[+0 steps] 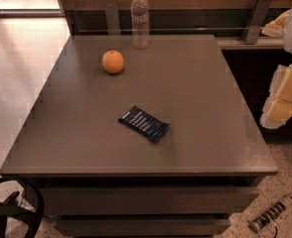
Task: Pick rxbar blueberry
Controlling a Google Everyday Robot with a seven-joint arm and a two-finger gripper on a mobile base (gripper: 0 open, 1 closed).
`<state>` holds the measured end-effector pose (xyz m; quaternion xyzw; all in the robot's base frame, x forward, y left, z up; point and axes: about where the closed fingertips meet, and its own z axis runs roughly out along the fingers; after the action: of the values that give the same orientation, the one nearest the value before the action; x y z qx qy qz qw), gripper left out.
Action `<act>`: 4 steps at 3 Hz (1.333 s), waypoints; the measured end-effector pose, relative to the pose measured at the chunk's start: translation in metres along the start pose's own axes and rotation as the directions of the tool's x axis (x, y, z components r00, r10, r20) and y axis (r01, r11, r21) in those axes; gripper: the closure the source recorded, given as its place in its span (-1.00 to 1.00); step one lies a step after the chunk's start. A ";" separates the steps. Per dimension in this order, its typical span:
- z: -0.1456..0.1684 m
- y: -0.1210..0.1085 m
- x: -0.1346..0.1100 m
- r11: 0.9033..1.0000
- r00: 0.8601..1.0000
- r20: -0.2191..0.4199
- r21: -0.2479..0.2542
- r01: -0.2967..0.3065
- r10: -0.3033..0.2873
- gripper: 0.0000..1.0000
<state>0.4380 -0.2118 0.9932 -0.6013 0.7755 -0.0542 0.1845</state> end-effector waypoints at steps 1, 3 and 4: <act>0.000 0.000 0.000 1.000 1.000 0.000 0.000 0.000 0.000 -1.00; 0.000 -0.031 0.191 0.983 0.980 0.110 0.064 -0.172 0.164 -1.00; 0.003 -0.028 0.268 0.983 0.968 0.186 0.043 -0.178 0.168 -1.00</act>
Offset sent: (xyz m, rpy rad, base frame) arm 0.0111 -0.3806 -0.1234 0.1504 -0.0154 -0.0222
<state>0.4088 -0.4740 0.9393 -0.5281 0.8031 -0.0059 0.2760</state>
